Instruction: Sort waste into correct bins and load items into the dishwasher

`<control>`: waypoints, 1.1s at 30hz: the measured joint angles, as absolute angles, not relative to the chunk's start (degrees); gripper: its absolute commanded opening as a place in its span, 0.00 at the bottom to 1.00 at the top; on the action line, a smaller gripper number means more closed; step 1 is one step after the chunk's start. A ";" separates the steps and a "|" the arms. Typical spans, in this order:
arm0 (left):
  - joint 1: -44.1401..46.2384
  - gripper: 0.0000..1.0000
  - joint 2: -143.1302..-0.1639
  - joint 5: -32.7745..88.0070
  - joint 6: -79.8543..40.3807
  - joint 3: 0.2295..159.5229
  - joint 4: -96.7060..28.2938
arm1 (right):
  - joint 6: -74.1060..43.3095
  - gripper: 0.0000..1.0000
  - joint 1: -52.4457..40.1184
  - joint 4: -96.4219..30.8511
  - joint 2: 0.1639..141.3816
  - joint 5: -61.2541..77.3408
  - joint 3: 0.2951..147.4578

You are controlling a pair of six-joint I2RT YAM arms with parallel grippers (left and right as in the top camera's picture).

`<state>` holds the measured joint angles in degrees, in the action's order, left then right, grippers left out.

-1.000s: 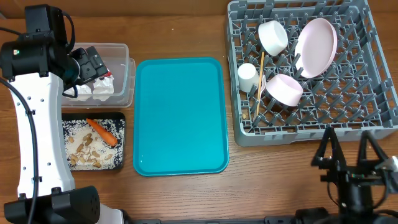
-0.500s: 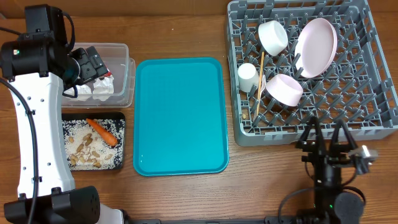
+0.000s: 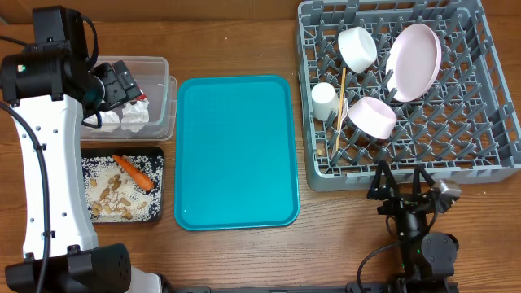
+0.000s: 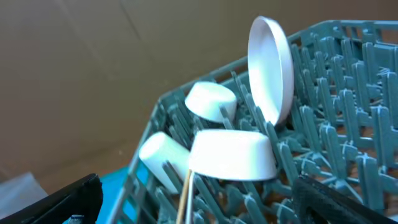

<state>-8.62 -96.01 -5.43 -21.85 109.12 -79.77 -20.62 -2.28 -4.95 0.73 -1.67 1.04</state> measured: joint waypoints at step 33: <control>-8.62 1.00 -96.01 -5.43 -21.85 109.12 -79.77 | -3.86 1.00 -2.28 -5.08 0.73 2.74 1.04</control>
